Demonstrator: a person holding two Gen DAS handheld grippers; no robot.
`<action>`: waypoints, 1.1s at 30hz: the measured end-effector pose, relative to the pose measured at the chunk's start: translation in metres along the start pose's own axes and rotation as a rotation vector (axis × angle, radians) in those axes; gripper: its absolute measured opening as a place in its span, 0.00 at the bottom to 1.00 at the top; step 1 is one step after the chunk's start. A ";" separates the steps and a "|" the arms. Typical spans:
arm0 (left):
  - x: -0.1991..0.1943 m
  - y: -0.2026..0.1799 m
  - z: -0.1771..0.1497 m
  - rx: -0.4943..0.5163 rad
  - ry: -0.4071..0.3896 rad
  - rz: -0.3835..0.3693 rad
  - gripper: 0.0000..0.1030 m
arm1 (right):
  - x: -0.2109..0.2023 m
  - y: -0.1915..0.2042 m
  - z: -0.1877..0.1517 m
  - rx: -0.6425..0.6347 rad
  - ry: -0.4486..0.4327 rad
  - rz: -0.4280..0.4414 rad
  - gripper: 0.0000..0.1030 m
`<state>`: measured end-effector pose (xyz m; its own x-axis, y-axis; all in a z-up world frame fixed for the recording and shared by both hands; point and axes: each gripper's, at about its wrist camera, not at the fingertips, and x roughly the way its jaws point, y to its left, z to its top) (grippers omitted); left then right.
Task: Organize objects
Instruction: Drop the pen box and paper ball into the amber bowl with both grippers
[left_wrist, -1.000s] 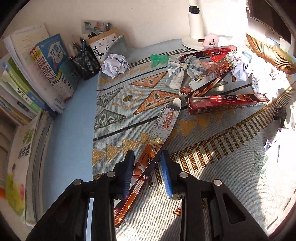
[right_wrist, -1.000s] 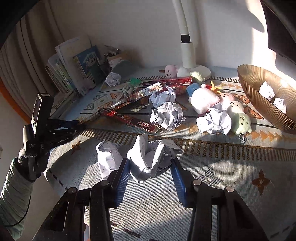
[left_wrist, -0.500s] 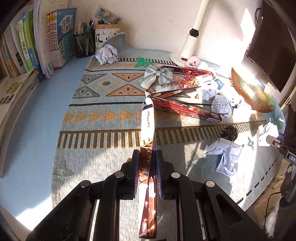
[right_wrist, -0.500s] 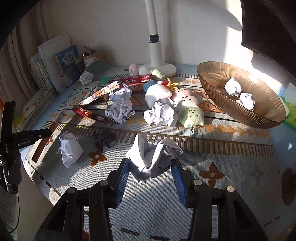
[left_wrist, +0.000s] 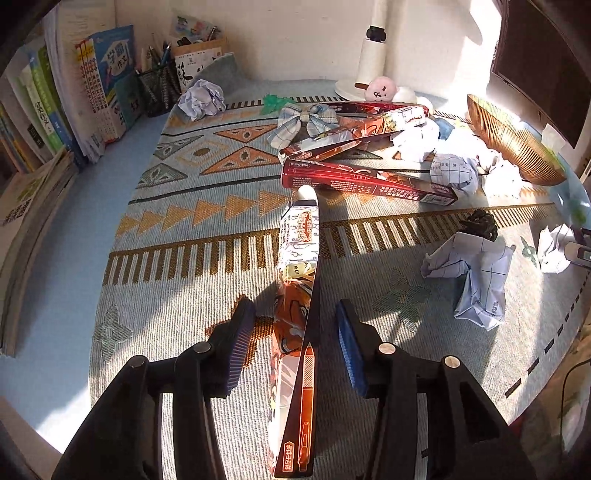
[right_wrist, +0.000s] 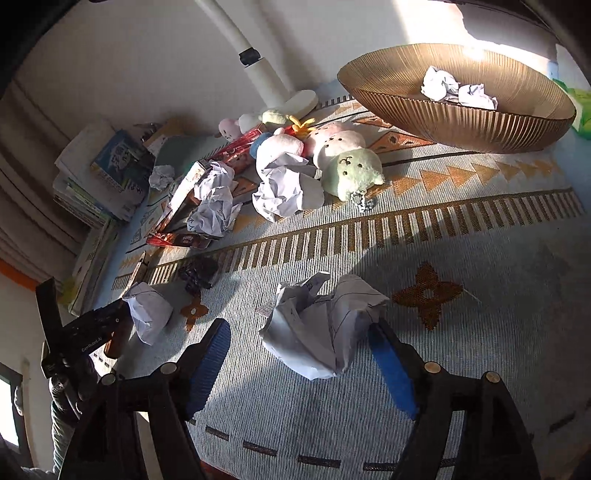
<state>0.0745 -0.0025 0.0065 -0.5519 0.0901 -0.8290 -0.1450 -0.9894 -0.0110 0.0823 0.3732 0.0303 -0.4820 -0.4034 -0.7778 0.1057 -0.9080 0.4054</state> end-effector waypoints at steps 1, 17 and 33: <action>0.000 -0.001 0.000 -0.006 -0.006 0.001 0.31 | 0.003 0.000 0.000 0.001 0.003 -0.010 0.74; -0.058 -0.029 0.052 -0.040 -0.137 -0.061 0.13 | -0.070 0.013 0.045 -0.136 -0.218 -0.090 0.43; -0.016 -0.266 0.235 0.213 -0.186 -0.388 0.14 | -0.107 -0.094 0.166 0.108 -0.299 -0.224 0.44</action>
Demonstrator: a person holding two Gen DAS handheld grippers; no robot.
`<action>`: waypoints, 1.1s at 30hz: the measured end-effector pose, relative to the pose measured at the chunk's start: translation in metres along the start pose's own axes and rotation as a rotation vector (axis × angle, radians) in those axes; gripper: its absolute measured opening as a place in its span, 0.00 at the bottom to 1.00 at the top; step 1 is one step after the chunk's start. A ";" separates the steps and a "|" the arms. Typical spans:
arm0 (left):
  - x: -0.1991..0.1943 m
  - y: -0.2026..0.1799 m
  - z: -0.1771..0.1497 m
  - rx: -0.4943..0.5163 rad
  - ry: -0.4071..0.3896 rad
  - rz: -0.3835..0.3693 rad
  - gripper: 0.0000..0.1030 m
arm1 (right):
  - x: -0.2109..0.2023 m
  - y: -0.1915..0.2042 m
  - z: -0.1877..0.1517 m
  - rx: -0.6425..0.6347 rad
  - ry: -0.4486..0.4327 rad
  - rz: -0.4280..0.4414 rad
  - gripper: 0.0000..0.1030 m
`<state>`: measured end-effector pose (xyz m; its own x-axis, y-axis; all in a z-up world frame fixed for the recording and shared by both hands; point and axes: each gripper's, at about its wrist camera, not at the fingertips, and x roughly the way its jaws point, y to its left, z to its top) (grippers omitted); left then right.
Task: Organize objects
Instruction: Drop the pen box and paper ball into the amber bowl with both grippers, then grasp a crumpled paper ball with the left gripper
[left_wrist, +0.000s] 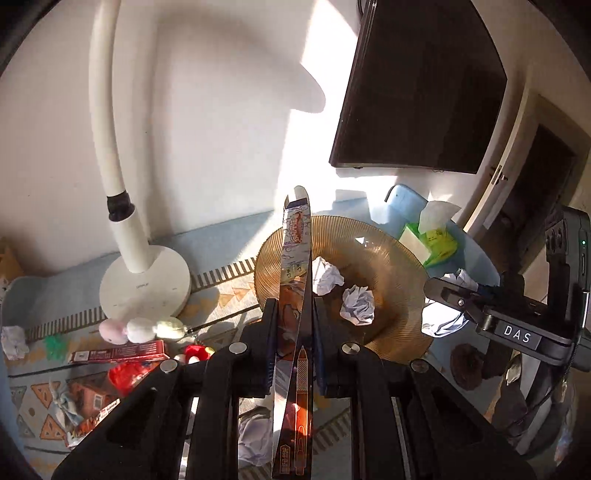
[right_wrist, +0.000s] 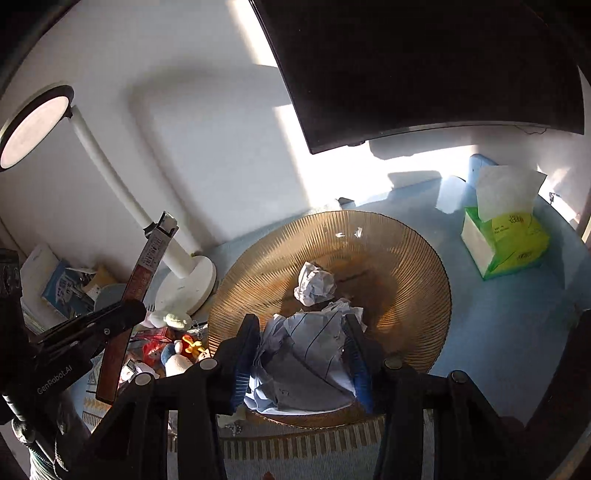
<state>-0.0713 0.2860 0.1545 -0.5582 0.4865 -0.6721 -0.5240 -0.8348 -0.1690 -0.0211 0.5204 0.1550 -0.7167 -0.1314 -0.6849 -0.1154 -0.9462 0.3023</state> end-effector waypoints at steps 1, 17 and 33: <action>0.007 -0.006 0.001 0.008 0.003 -0.017 0.14 | 0.002 -0.002 0.000 -0.010 -0.003 -0.016 0.44; 0.069 -0.052 -0.007 0.119 0.027 0.122 0.47 | 0.017 -0.024 -0.008 0.041 -0.022 -0.050 0.68; -0.073 -0.019 -0.044 0.096 -0.169 0.253 0.80 | -0.044 0.058 -0.057 -0.076 -0.124 0.089 0.78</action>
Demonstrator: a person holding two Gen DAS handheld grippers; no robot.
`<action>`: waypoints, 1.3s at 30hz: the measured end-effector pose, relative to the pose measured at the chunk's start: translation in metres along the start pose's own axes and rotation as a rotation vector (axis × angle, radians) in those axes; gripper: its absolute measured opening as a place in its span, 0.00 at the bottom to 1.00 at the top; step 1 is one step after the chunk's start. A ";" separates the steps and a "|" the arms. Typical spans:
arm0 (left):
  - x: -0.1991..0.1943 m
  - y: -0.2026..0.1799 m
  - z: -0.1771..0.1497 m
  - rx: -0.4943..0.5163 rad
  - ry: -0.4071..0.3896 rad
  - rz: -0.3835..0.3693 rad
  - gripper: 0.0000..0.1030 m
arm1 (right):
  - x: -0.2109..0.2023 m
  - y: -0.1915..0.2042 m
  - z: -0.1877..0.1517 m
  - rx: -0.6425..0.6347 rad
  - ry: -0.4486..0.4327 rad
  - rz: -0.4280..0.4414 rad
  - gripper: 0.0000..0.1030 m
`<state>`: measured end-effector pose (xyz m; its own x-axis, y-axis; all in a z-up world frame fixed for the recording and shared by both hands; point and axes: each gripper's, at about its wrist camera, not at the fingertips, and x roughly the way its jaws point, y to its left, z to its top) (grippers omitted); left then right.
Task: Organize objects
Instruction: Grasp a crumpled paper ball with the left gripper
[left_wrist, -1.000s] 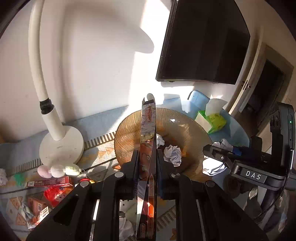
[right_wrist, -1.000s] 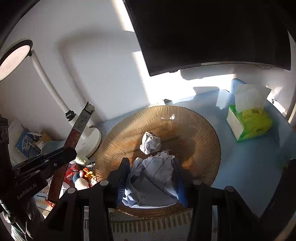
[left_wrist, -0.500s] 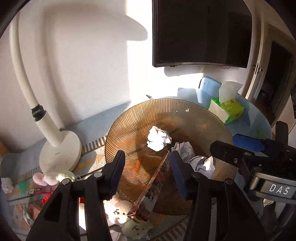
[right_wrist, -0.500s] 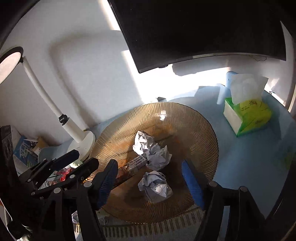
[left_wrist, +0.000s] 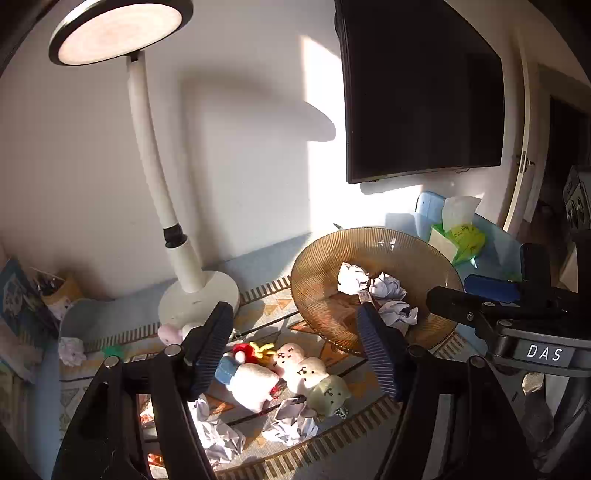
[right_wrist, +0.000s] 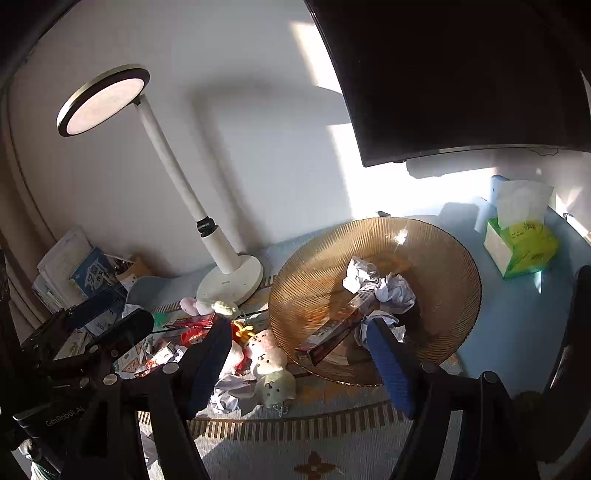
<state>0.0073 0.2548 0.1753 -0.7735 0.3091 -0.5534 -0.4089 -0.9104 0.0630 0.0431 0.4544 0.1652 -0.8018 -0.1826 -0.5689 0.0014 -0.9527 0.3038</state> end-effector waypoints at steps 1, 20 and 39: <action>-0.015 0.014 -0.008 -0.025 -0.025 0.029 0.85 | 0.000 0.008 -0.008 -0.007 -0.007 0.010 0.81; -0.038 0.195 -0.242 -0.395 0.244 0.394 0.91 | 0.083 0.075 -0.127 -0.161 0.105 -0.006 0.86; -0.066 0.152 -0.234 -0.423 0.172 -0.129 0.96 | 0.114 0.078 -0.120 -0.028 0.274 0.097 0.82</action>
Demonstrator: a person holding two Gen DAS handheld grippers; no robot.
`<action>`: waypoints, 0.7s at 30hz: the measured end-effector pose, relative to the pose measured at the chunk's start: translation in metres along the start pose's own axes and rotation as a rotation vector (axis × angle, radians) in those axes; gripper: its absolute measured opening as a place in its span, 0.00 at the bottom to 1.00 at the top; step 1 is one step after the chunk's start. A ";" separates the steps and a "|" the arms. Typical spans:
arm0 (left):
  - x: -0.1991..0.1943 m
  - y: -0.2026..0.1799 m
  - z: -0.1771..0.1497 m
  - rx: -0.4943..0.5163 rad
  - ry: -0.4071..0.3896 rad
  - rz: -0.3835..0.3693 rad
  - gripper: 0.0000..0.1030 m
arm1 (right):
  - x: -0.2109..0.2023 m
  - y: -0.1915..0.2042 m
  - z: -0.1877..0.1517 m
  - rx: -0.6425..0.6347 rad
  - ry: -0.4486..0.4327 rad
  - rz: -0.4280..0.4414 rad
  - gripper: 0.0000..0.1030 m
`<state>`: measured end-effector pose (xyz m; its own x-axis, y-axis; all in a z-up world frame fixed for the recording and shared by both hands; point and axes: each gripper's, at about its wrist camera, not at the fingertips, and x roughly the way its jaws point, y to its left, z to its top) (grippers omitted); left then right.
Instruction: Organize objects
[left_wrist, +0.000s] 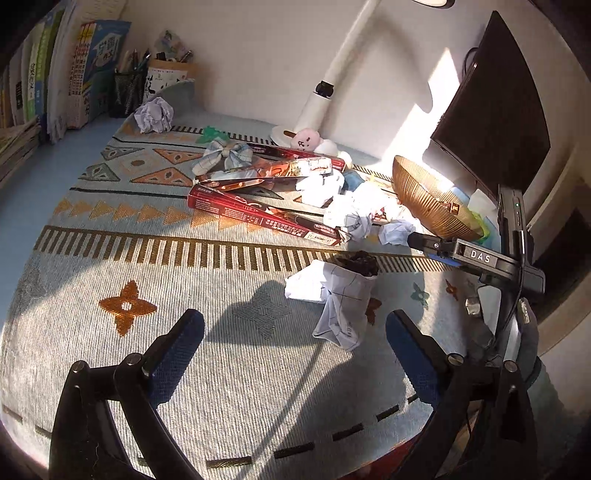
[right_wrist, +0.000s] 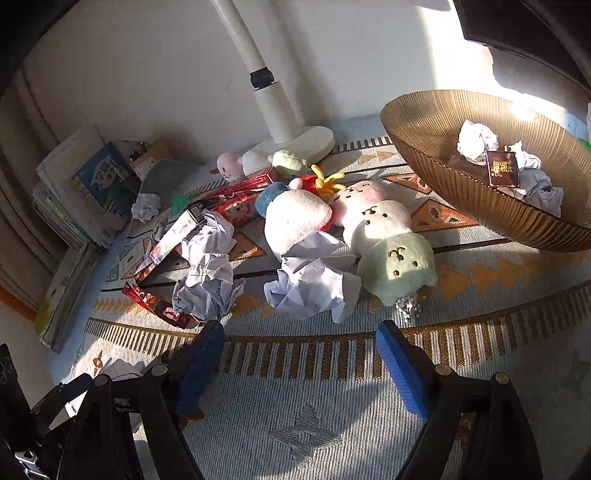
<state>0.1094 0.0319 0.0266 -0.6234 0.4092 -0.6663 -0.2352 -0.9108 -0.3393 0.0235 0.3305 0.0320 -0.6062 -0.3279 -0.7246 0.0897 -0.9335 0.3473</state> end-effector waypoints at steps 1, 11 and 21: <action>0.006 -0.009 0.000 0.027 0.015 0.008 0.96 | 0.004 0.000 0.002 0.025 0.009 0.011 0.82; 0.050 -0.040 0.009 0.083 0.084 0.057 0.78 | 0.028 0.001 0.013 0.072 0.007 -0.009 0.38; 0.040 -0.026 0.008 0.014 0.060 0.054 0.25 | 0.007 0.009 0.003 0.021 -0.035 0.018 0.08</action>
<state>0.0841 0.0712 0.0139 -0.5898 0.3616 -0.7221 -0.2131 -0.9321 -0.2928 0.0173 0.3207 0.0319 -0.6319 -0.3387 -0.6971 0.0844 -0.9242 0.3724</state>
